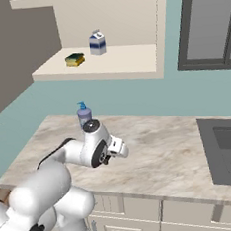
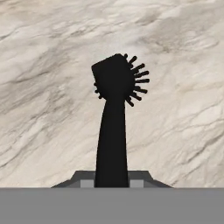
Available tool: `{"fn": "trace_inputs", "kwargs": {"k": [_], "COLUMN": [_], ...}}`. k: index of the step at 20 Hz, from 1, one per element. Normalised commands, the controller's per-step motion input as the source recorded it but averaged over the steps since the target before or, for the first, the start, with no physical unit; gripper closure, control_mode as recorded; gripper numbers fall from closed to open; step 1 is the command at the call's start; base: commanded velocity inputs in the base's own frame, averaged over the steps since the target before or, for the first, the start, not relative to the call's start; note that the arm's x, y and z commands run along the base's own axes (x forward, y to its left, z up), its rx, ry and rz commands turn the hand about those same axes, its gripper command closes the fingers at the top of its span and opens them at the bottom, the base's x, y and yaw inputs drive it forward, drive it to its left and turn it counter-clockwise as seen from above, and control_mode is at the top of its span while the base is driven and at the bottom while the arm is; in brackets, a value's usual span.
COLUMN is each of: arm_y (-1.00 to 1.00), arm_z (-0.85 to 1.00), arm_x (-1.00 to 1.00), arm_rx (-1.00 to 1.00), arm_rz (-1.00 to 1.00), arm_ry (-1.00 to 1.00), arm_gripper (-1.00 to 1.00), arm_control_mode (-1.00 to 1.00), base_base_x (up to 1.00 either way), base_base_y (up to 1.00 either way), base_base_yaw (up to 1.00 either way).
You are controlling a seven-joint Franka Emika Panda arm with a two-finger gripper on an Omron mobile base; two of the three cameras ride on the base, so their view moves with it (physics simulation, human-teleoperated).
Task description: Pick the sponge and dish brush from the cabinet and place them on the counter.
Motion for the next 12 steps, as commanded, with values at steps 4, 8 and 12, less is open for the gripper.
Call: {"fn": "trace_inputs", "kwargs": {"k": [4,8,12], "arm_y": [-0.04,-0.04,-0.02], "arm_z": [-0.35,-0.33,-0.31], "arm_x": [0.19,0.17,0.14], "arm_rx": [0.0,0.0,0.0], "arm_rz": [0.0,0.0,0.0], "arm_ry": [0.04,0.04,0.04], "arm_gripper": [1.0,1.0,1.0], "arm_control_mode": [-1.0,-1.0,-1.0], "base_base_x": [0.0,0.0,0.0], "base_base_y": [0.0,0.0,0.0], "base_base_yaw": [0.0,0.0,0.0]}}
